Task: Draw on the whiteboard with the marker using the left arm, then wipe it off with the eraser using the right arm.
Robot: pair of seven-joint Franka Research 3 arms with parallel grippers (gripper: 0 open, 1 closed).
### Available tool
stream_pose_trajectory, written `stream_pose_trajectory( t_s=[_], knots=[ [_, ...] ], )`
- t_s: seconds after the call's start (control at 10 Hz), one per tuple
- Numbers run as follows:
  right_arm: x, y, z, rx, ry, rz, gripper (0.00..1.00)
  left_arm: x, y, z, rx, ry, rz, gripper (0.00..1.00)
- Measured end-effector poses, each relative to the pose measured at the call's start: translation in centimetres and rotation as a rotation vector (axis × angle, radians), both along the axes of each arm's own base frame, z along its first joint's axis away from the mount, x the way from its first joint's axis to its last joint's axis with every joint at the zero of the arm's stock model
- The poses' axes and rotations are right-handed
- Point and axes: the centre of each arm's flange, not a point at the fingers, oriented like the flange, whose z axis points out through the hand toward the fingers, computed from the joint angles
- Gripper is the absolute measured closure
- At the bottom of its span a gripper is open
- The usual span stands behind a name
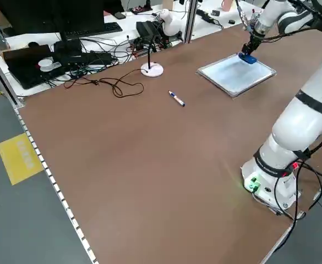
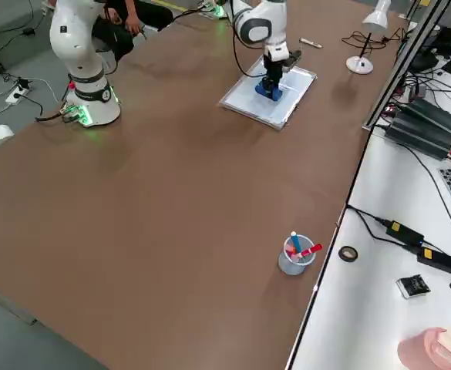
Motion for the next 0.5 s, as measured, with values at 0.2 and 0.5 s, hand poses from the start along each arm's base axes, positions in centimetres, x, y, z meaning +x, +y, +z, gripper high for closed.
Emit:
stream_pose_trajectory(
  t_s=[0.2,0.5],
  knots=[
    [-0.15,-0.01,-1.38,-0.006,0.007,0.002,0.44,0.0,0.0,-0.01,0.0,0.0,0.0,0.0],
    [-0.52,0.85,-1.45,0.009,-0.009,0.002,0.44,0.01,0.0,-0.04,0.0,0.001,0.0,0.0]
  ],
)
